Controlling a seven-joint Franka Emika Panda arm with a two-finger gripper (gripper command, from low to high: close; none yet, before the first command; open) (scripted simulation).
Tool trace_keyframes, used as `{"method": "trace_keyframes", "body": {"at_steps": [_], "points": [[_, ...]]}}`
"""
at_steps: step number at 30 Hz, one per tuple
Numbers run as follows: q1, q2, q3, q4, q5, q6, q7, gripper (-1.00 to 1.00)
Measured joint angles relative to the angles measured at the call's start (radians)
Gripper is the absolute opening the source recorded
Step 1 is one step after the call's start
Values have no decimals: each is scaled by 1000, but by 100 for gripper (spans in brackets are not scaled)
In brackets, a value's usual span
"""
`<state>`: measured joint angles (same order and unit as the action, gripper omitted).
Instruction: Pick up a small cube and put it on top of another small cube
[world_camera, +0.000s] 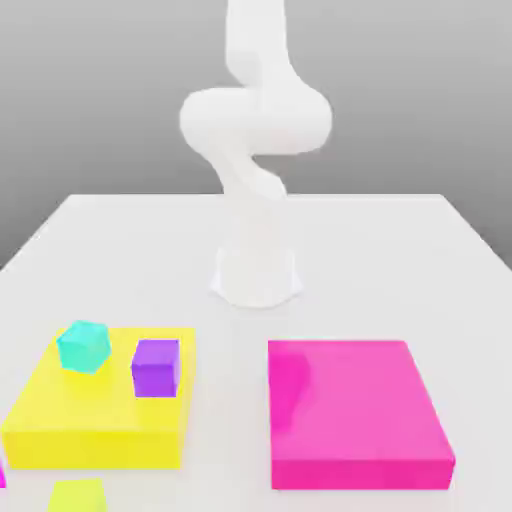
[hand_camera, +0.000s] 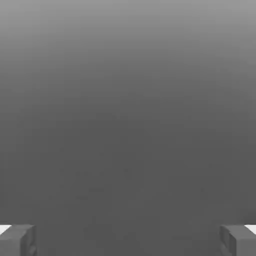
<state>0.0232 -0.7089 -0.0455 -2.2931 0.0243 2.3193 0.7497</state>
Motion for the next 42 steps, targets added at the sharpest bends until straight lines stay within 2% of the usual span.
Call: {"method": "trace_keyframes", "body": {"at_steps": [9,16,24,31,35,36,42], "points": [[63,331,-154,25,113,70,-201,0],[69,587,-230,45,214,122,-364,0],[13,869,-252,65,278,189,-516,0],[-36,1091,-277,77,246,265,-589,0],[-81,1233,-233,105,288,358,-635,0],[-93,1264,-218,112,303,382,-647,-100],[-99,1280,-211,116,311,391,-653,-100]]}}
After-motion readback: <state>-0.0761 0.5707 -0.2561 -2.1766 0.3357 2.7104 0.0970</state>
